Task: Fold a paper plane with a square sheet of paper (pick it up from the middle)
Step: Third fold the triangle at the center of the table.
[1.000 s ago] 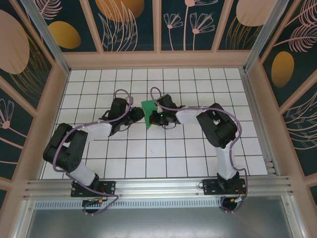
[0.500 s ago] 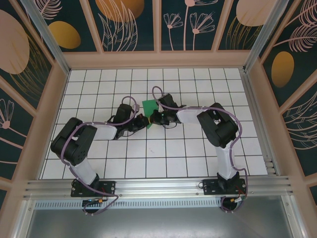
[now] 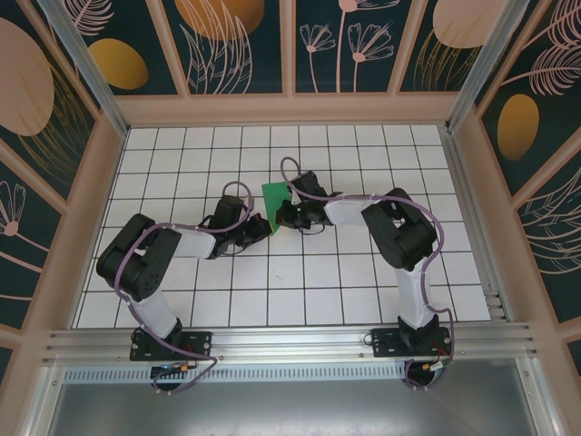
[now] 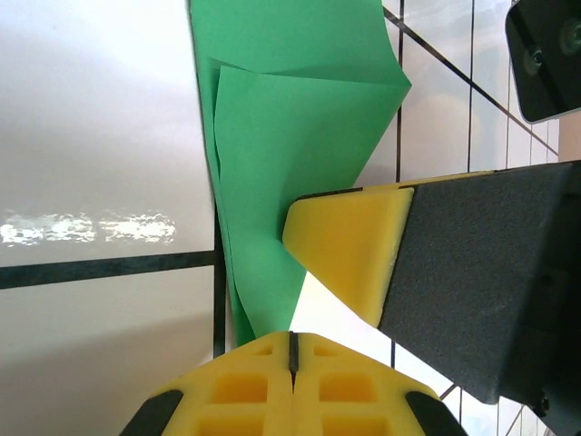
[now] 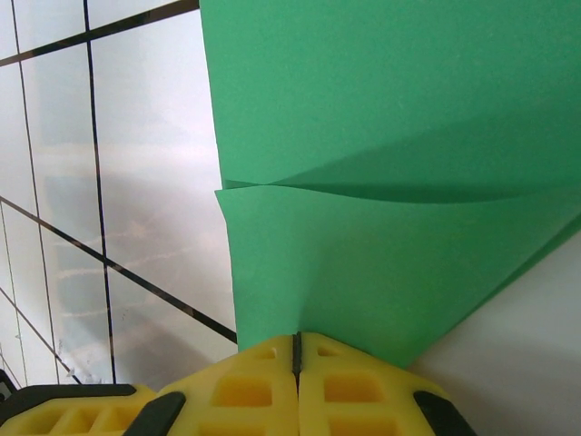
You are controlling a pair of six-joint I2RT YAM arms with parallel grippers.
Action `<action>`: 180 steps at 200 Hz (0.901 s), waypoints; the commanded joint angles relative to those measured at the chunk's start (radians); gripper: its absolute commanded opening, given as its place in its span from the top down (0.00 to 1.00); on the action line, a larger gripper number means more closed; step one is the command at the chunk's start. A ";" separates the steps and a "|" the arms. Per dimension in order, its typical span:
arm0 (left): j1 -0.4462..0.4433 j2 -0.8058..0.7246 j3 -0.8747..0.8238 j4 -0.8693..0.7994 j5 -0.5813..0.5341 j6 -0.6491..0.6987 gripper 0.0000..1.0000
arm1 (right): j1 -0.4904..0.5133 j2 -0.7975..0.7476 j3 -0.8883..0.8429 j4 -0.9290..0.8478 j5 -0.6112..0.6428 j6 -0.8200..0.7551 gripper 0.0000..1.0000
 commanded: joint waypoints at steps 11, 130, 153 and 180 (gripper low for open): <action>-0.004 0.035 0.007 0.030 0.031 -0.017 0.96 | -0.005 0.024 -0.028 -0.034 -0.006 0.018 0.95; -0.020 0.074 0.088 -0.255 -0.077 0.107 0.96 | -0.011 0.023 0.013 -0.044 -0.047 -0.027 0.95; -0.022 0.087 0.097 -0.304 -0.100 0.129 0.97 | -0.023 0.027 0.029 -0.050 -0.066 -0.071 0.95; -0.022 0.092 0.103 -0.362 -0.133 0.158 0.97 | -0.045 0.034 0.048 -0.055 -0.090 -0.139 0.95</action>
